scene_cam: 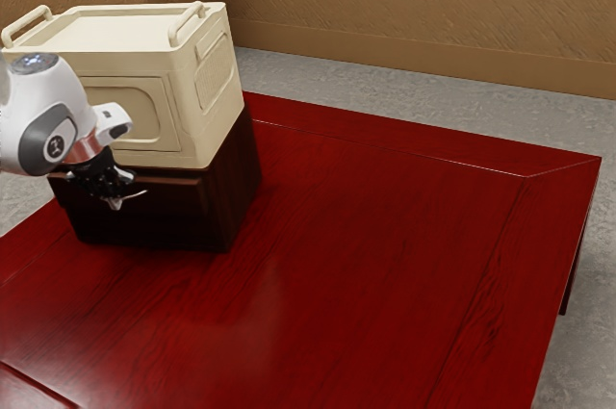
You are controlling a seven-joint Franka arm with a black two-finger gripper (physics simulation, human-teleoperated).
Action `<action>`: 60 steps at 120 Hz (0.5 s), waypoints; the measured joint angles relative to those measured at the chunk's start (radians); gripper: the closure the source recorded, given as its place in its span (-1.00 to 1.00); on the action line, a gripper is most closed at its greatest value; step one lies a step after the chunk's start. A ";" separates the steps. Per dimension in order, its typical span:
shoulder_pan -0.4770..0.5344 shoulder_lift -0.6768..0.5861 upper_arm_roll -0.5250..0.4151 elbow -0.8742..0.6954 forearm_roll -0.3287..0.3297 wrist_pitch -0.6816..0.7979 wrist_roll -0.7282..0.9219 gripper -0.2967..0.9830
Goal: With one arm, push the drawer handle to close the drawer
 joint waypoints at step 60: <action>0.003 0.081 0.000 0.056 -0.022 0.035 -0.003 0.69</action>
